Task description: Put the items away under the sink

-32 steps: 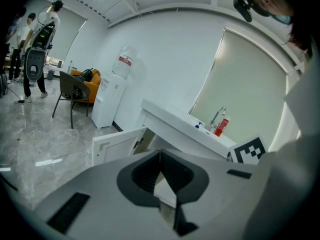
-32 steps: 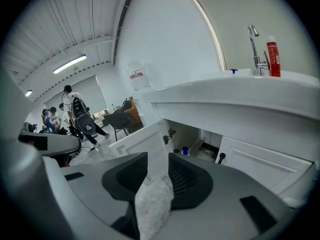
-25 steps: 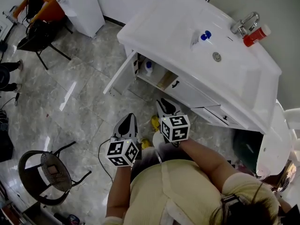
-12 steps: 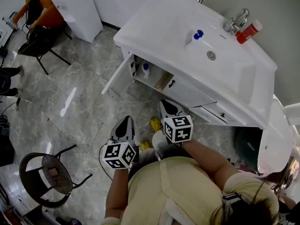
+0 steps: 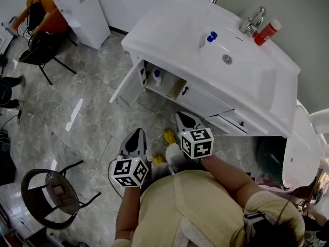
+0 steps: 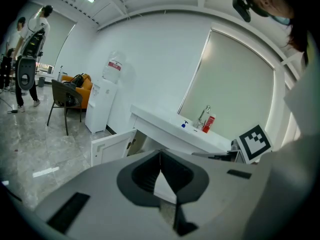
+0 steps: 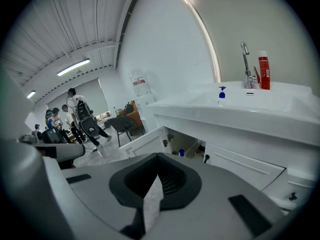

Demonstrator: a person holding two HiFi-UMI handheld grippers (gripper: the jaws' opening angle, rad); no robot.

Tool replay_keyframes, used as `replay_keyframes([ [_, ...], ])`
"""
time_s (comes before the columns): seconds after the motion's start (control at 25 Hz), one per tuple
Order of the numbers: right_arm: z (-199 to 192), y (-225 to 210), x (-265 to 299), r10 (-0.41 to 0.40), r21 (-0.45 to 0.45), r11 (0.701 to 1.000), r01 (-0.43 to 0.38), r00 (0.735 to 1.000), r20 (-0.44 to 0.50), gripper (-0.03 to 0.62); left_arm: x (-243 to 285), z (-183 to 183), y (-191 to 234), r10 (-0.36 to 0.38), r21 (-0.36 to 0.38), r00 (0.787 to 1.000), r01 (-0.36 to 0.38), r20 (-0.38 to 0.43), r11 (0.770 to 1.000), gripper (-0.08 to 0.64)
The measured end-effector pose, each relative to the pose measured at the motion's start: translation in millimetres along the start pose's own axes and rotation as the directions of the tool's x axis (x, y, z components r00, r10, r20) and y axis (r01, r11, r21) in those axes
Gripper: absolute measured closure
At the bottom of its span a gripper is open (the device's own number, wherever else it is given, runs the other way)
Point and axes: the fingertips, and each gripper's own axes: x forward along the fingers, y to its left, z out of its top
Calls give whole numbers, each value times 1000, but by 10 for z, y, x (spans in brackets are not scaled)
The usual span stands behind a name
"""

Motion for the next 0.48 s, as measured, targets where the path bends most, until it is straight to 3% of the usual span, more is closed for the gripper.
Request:
replay_keyframes([
  [0.48, 26, 97, -90, 19, -18, 1000, -18, 1000, 14, 566, -120, 6, -16, 16, 7, 1000, -16, 10, 1000, 522],
])
